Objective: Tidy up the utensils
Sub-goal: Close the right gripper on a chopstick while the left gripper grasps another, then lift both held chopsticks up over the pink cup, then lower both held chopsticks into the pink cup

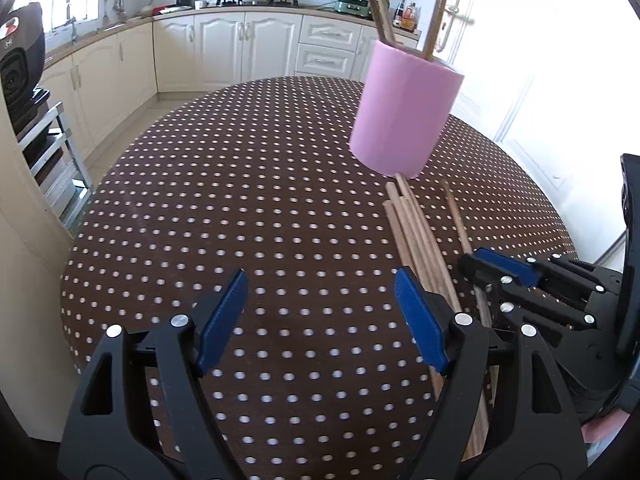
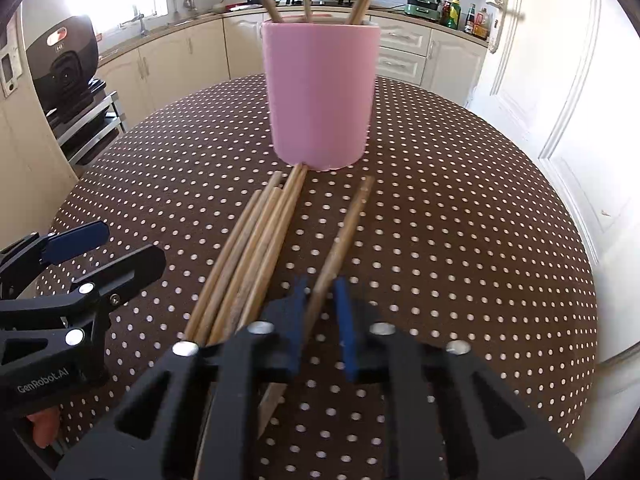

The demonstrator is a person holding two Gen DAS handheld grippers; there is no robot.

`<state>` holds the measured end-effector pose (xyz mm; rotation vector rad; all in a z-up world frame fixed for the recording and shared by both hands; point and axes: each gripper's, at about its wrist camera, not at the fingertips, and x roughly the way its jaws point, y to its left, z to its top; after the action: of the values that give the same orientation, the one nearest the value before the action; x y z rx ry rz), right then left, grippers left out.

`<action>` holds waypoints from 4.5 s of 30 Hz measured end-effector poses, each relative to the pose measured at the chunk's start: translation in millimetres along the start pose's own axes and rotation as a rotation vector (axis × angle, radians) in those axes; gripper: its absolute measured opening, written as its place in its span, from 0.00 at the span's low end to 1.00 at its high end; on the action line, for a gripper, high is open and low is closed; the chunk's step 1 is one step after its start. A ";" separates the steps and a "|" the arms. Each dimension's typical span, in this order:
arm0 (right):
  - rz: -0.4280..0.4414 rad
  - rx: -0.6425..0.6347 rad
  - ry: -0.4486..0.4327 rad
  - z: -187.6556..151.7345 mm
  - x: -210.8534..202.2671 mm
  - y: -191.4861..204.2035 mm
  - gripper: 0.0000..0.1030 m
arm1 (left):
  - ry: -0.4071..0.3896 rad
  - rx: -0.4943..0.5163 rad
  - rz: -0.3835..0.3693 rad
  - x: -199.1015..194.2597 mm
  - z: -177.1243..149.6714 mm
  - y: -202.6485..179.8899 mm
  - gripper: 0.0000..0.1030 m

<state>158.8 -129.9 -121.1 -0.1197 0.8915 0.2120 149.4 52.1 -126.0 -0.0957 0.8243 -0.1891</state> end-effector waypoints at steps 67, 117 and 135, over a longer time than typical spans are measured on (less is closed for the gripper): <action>0.083 0.228 -0.072 0.9 -25.0 -52.3 0.05 | 0.035 0.077 0.033 6.8 8.4 -43.4 0.06; 0.109 0.181 -0.629 95.7 -131.5 -59.8 0.05 | -0.439 0.072 -0.068 -93.6 129.7 -64.2 0.06; 0.110 0.164 -0.730 129.6 -144.2 -64.5 0.05 | -0.554 0.108 -0.087 -113.0 166.0 -72.9 0.06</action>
<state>184.2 -187.0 73.4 0.1563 0.1850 0.2598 187.3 5.7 79.0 -0.0769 0.2574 -0.2731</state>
